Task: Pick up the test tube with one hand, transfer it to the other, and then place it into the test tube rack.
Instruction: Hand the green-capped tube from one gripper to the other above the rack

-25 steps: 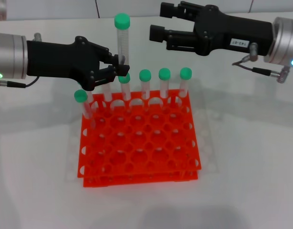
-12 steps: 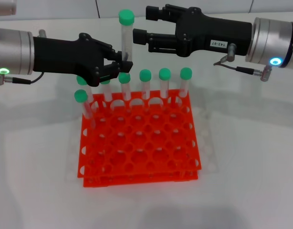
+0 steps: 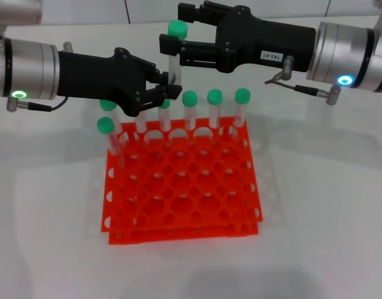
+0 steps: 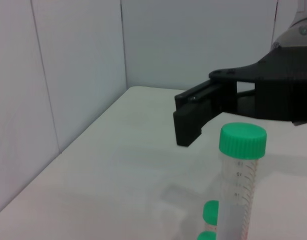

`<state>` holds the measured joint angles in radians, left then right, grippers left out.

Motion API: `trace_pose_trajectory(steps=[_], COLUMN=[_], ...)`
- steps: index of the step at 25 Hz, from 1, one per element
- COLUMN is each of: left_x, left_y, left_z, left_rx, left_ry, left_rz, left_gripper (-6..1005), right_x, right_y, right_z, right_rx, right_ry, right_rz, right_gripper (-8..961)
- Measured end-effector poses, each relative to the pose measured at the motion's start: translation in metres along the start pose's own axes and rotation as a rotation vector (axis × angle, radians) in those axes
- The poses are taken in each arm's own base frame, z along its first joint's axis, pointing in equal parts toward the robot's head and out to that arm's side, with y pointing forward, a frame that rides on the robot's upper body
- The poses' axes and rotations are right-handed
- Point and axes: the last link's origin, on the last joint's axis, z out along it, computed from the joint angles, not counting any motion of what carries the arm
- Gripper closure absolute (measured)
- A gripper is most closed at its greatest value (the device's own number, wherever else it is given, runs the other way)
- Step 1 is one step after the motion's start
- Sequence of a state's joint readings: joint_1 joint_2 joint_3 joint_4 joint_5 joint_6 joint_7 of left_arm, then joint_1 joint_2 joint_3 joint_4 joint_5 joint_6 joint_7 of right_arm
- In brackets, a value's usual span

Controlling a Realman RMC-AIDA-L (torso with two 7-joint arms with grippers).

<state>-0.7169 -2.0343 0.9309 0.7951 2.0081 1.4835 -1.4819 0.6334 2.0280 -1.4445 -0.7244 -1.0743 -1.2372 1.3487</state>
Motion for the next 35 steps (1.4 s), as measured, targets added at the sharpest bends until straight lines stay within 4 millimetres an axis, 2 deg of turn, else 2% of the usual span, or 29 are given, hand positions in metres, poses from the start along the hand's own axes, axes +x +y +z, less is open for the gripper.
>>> trace_pose_trajectory(steps=[6,21,26,32,35], left_x=[0.0021,0.0048,0.0043,0.0024,0.0023], left_y=[-0.0006,-0.001,-0.0007,-0.0001,-0.0002], left_z=[0.0009,0.0044,0.0043,0.0052,0.0052], left_rx=[-0.002,-0.005,-0.005,-0.008,-0.008], left_ry=[0.001,-0.006,-0.006,-0.007,-0.007], left_rz=[0.005,0.017,0.016,0.01,0.012], left_gripper=[806,803,802,800,800], right_x=[0.0008,0.0022,0.0014,0.0014,0.0016], right_y=[0.0,-0.0003,0.0,0.0006,0.0008], right_z=[0.0065,0.0087,0.0084,0.0085,0.0083], right_rx=[0.013,0.02,0.02,0.017,0.016], right_ry=[-0.004,0.003,-0.007,-0.008,-0.008], right_rz=[-0.007,-0.02,-0.025,-0.034,-0.035], right_gripper=[202,213,447,673,681])
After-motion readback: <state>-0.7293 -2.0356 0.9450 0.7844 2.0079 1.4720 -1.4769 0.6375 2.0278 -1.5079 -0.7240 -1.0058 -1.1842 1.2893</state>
